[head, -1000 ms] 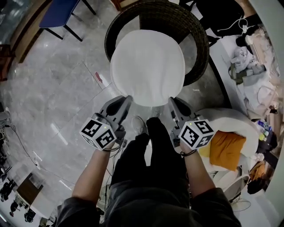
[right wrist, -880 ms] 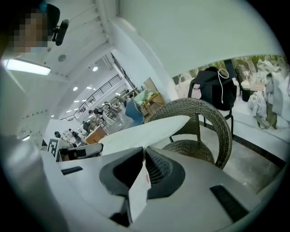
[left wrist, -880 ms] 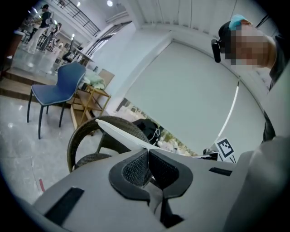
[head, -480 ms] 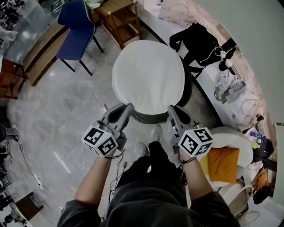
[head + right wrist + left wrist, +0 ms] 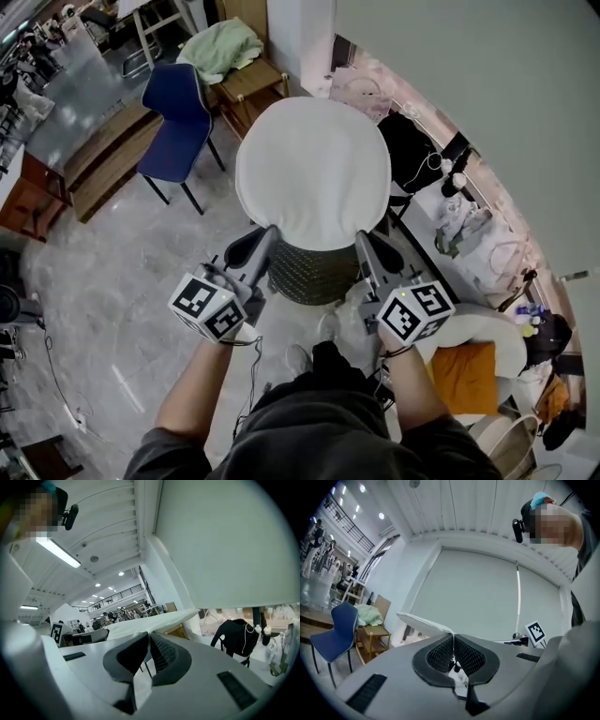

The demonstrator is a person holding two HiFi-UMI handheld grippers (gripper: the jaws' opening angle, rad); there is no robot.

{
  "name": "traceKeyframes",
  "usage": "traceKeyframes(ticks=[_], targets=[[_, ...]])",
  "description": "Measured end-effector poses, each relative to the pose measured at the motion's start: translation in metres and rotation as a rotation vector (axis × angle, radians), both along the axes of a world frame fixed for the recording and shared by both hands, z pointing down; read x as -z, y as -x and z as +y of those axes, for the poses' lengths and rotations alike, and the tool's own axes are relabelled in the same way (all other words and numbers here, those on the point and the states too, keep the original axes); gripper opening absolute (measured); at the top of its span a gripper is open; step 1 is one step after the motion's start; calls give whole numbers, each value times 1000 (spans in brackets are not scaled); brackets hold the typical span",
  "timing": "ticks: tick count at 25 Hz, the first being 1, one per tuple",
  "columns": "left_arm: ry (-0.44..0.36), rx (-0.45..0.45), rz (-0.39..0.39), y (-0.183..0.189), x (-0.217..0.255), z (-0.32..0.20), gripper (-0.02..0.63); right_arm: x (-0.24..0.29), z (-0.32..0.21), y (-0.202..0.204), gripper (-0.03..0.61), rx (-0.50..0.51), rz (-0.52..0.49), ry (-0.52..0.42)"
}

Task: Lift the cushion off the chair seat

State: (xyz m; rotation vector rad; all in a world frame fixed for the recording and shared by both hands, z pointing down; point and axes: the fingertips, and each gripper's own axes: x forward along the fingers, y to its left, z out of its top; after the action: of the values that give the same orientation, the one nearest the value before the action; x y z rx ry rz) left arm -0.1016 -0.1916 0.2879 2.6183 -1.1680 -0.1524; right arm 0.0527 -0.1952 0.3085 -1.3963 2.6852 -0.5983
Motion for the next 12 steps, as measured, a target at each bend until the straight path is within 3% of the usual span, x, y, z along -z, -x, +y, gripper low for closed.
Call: traceKeyframes(ticks=[12], targets=[[-232, -3, -26, -10, 128, 23, 14, 120, 20, -7, 26, -9, -28, -234]])
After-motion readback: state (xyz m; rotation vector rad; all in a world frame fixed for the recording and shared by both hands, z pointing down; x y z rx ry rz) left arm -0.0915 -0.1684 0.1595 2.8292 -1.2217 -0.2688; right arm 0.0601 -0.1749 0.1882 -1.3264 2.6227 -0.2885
